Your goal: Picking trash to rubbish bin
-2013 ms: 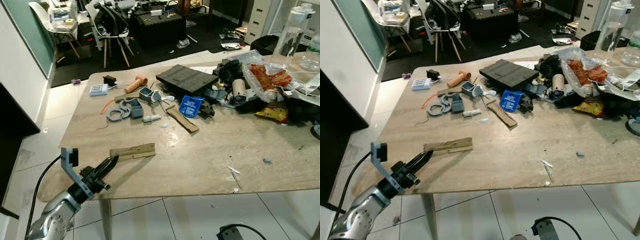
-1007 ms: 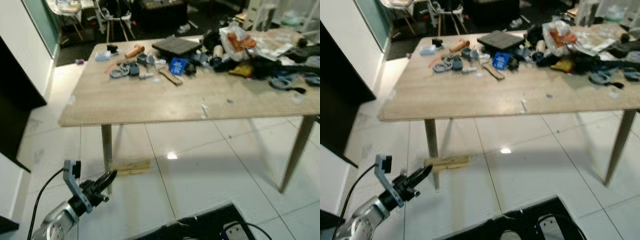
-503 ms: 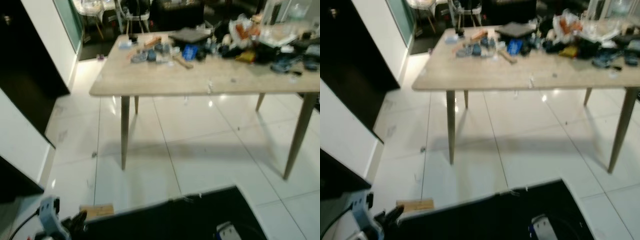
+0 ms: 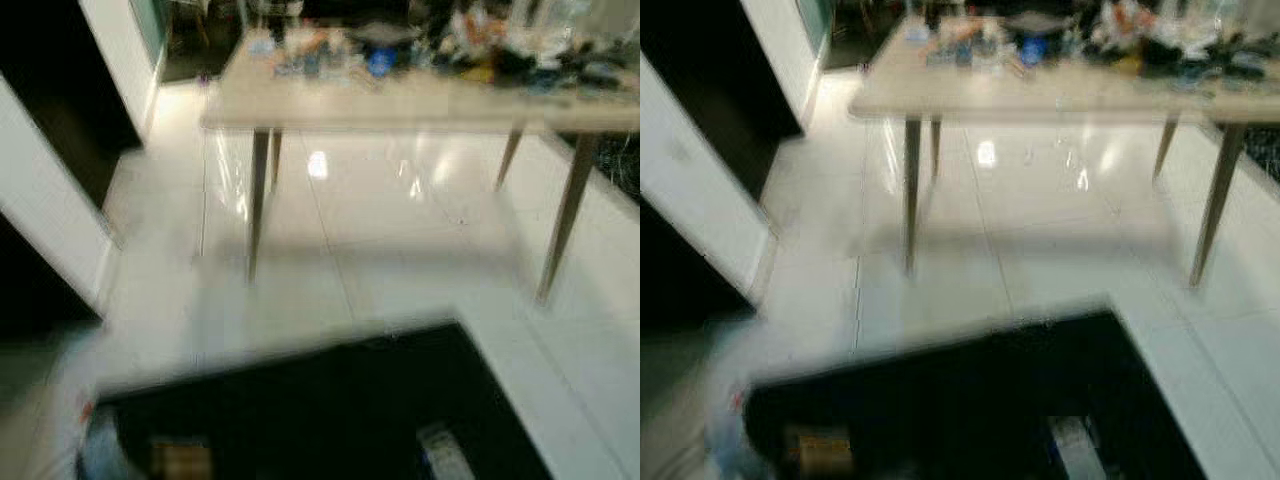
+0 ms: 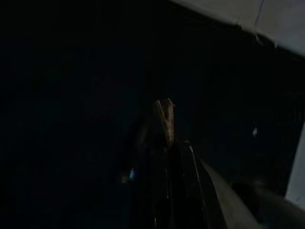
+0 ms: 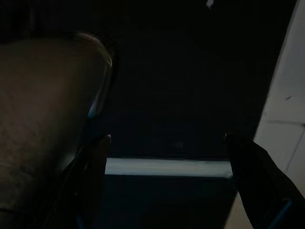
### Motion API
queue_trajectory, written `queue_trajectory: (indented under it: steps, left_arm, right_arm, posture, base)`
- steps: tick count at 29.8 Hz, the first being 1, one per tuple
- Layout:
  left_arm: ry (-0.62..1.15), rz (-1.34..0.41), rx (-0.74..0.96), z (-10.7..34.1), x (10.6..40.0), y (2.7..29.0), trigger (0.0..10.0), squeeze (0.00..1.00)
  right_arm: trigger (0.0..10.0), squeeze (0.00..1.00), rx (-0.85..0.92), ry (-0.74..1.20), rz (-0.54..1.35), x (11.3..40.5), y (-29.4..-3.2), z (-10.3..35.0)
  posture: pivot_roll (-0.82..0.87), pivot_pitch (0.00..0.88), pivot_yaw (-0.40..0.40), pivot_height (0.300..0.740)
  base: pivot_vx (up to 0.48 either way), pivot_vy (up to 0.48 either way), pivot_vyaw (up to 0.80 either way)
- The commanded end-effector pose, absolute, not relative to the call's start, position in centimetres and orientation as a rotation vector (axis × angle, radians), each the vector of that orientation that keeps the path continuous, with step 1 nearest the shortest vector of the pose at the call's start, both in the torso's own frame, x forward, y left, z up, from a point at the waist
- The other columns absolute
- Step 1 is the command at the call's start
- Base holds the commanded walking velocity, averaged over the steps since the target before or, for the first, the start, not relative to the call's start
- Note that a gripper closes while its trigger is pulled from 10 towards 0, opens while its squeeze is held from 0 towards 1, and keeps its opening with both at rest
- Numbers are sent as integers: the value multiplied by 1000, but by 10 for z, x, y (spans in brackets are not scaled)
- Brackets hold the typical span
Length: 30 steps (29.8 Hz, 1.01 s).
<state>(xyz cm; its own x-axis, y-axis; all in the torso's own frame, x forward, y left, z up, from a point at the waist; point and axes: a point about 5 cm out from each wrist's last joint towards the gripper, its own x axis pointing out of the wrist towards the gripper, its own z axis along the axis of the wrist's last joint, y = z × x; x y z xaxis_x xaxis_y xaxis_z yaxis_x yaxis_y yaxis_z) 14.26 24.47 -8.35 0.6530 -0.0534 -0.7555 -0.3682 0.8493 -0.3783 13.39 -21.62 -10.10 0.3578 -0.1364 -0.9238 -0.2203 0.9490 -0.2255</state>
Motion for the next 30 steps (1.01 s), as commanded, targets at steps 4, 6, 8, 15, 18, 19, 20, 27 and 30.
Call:
queue_trajectory:
  steps: [4, 6, 8, 15, 18, 19, 20, 27, 30]
  left_arm:
    - [937, 274, -446, -90, 129, 250, 10000, 0]
    - [1001, 300, -394, -95, 117, 249, 10000, 0]
    - [1029, 303, -377, -97, 111, 248, 10000, 0]
    - [1223, 152, -157, -111, 83, 224, 10000, 0]
    - [1287, 61, -45, -116, 73, 214, 10000, 0]
    - [1296, 48, -28, -116, 72, 213, 10000, 0]
    - [1310, 12, 21, -117, 70, 212, 10000, 0]
    - [1357, -161, 243, -118, 63, 209, 10000, 0]
    - [1360, -159, 246, -118, 64, 210, 10000, 0]
  right_arm:
    - [10000, 0, -267, 1232, 59, 128, -210, -104]
    - [10000, 0, -270, 1239, 62, 128, -209, -105]
    - [10000, 0, -270, 1240, 62, 127, -209, -105]
    - [10000, 0, -283, 1244, 74, 127, -207, -105]
    - [10000, 0, -290, 1244, 82, 127, -206, -105]
    - [10000, 0, -292, 1244, 84, 127, -206, -105]
    - [10000, 0, -294, 1244, 86, 127, -206, -105]
    - [10000, 0, -307, 1247, 97, 127, -205, -105]
    - [10000, 0, -310, 1246, 101, 127, -204, -105]
  posture:
    - [-5, 52, 81, 740]
    - [-3, 51, 84, 740]
    - [-1, 51, 83, 740]
    - [5, 47, 84, 740]
    - [9, 48, 82, 740]
    - [11, 47, 80, 740]
    - [15, 47, 79, 740]
    - [20, 47, 81, 740]
    - [19, 41, 84, 740]
  base:
    - [0, 0, -600]
    - [0, 0, -800]
    - [0, 0, -800]
    - [0, 0, -229]
    - [0, 0, -800]
    - [0, 0, -800]
    - [0, 0, -800]
    - [0, 0, -800]
    - [0, 0, -800]
